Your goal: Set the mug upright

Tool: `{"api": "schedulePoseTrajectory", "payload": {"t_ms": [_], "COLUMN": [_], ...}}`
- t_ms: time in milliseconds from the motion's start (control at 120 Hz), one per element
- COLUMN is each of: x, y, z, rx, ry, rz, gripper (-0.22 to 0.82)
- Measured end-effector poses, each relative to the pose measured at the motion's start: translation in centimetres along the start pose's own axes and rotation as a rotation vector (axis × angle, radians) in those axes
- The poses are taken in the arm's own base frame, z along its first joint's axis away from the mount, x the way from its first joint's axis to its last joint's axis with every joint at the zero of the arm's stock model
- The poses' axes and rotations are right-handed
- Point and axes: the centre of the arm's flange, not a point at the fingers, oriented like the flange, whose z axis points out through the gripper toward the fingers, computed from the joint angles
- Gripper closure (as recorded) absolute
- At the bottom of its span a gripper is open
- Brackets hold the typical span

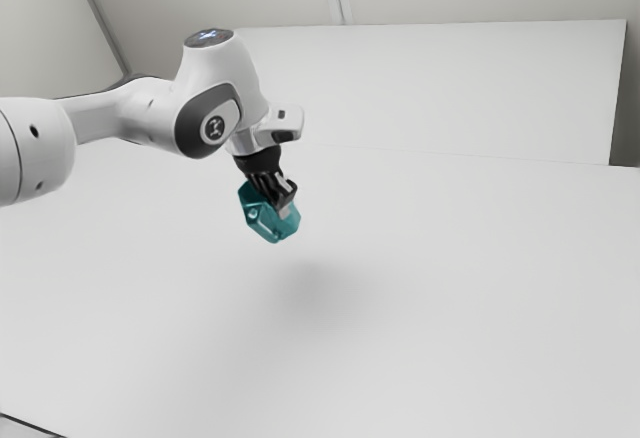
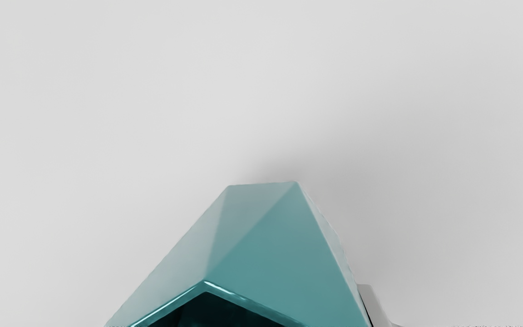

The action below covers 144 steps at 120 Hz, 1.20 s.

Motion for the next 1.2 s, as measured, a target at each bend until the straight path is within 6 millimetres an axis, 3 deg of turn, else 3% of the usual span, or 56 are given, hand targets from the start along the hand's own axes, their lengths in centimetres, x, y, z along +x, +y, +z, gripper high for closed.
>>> {"api": "schedulePoseTrajectory", "payload": {"t_ms": [258, 425, 783, 1050, 1200], "x": [-4.2, -5.9, -4.2, -1.5, -1.7], "y": [-6.6, -8.4, -6.6, -0.4, -1.1], "z": [1.9, 3.5, 5.1, 7.0, 7.2], "rx": [0.0, -0.009, -0.005, -0.006, -0.005], "ry": [-0.064, -0.096, -0.088, -0.097, -0.092], "rz": [-0.167, -0.224, -0.2, -0.084, -0.102], "gripper": [0.79, 0.79, 0.79, 0.79, 0.79]}}
